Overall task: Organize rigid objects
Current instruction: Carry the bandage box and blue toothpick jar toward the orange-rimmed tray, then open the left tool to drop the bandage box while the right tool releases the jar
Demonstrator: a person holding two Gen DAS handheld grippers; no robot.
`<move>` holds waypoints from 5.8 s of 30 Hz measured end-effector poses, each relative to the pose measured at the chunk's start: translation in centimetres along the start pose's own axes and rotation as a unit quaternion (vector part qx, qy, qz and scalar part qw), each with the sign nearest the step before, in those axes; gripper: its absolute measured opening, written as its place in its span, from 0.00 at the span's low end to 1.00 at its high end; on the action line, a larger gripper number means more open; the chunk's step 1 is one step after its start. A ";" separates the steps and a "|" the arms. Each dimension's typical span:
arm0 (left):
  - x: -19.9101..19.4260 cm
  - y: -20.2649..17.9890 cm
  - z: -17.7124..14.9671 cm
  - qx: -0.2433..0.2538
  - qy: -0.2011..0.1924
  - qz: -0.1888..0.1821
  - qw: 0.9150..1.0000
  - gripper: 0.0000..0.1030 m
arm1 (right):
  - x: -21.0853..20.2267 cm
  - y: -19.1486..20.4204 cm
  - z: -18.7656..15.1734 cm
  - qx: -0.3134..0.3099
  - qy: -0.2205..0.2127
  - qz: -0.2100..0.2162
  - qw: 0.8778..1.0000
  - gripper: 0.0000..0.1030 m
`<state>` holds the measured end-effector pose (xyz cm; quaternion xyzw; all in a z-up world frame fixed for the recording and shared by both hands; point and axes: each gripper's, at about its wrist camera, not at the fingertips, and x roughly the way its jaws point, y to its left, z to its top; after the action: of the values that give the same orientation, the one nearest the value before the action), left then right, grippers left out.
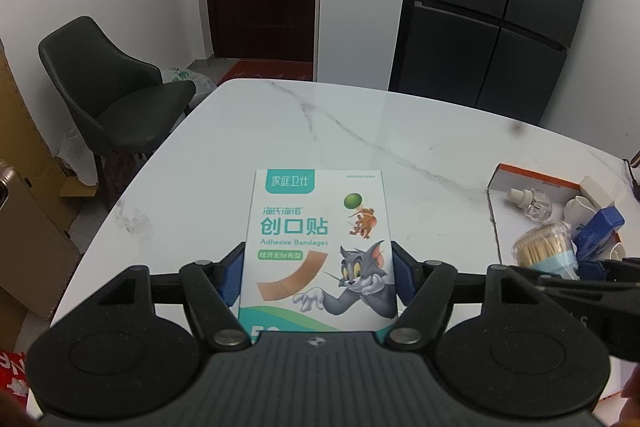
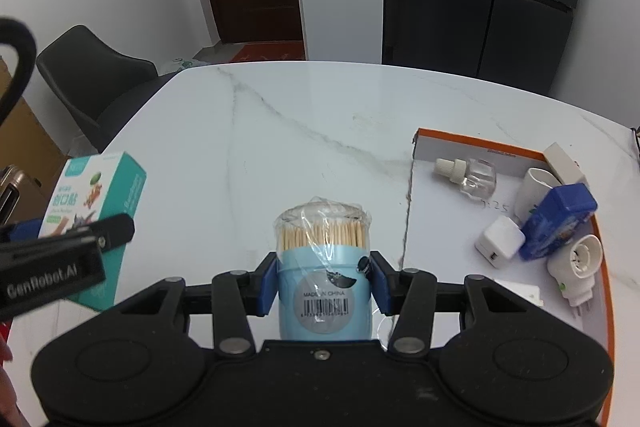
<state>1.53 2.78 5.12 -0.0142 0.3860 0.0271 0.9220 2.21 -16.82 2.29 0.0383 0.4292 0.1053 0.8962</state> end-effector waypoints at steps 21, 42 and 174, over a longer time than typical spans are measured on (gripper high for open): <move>-2.7 -2.9 -1.3 0.005 -0.015 -0.005 1.000 0.69 | -3.0 -2.2 -0.9 0.003 -0.018 0.013 1.000 0.55; -3.8 -6.9 -2.9 0.035 -0.012 -0.034 0.999 0.69 | -5.6 -6.4 -3.3 0.035 -0.020 -0.011 0.999 0.55; -1.7 -20.2 -4.3 0.088 0.039 -0.140 0.985 0.78 | -6.7 -21.7 -4.6 0.133 -0.015 -0.057 0.989 0.61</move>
<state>-1.50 -17.65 3.47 0.0125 0.4170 -0.1367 0.8985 -2.06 -39.51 1.03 0.1340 0.4274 -0.0046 0.8940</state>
